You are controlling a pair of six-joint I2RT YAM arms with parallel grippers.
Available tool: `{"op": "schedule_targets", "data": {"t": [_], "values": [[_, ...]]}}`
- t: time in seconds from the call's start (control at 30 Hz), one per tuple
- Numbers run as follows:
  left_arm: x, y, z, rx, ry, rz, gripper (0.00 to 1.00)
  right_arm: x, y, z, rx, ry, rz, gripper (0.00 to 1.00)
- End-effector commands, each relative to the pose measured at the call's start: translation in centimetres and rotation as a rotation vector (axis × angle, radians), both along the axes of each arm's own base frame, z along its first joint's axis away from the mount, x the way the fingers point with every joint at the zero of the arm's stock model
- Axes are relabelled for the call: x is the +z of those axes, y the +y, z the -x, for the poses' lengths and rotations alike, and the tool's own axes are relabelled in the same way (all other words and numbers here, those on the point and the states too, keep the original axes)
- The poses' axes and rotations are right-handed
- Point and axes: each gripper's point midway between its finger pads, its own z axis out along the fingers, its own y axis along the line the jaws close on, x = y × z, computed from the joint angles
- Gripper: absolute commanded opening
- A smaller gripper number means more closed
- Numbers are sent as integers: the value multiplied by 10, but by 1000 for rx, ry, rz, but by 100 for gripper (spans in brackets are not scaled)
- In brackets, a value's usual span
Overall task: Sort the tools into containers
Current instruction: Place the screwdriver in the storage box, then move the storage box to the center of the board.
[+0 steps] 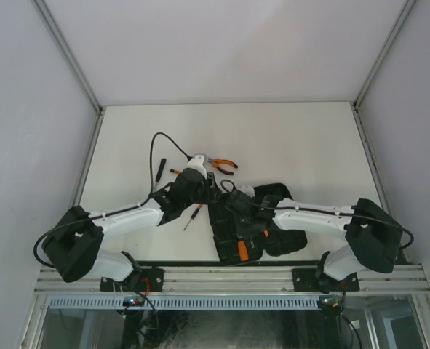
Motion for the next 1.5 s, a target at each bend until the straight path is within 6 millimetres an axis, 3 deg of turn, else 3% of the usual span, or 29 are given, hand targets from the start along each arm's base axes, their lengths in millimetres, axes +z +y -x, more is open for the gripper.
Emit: {"op": "schedule_targets", "data": {"t": [0.0, 0.23, 0.47, 0.6, 1.03, 1.13, 1.27, 1.47], "values": [[38, -15, -19, 1, -78, 70, 50, -12, -12, 5, 2, 25, 116, 0], [36, -10, -21, 27, -77, 49, 50, -41, -23, 29, 10, 115, 246, 0], [32, 2, -24, 82, -68, 25, 50, -69, -53, 47, -21, 185, 377, 0], [31, 6, -26, 100, -61, 29, 50, -81, -68, 55, -41, 215, 424, 0], [29, 12, -29, 126, -54, 24, 50, -114, -91, 78, -44, 316, 543, 0], [30, 14, -30, 132, -55, 24, 50, -109, -90, 75, -53, 289, 534, 0], [31, 19, -31, 152, -66, 19, 50, -84, -83, 54, -78, 182, 476, 0], [34, 27, -32, 178, -80, 13, 52, -49, -87, 20, -150, 43, 408, 5]]}}
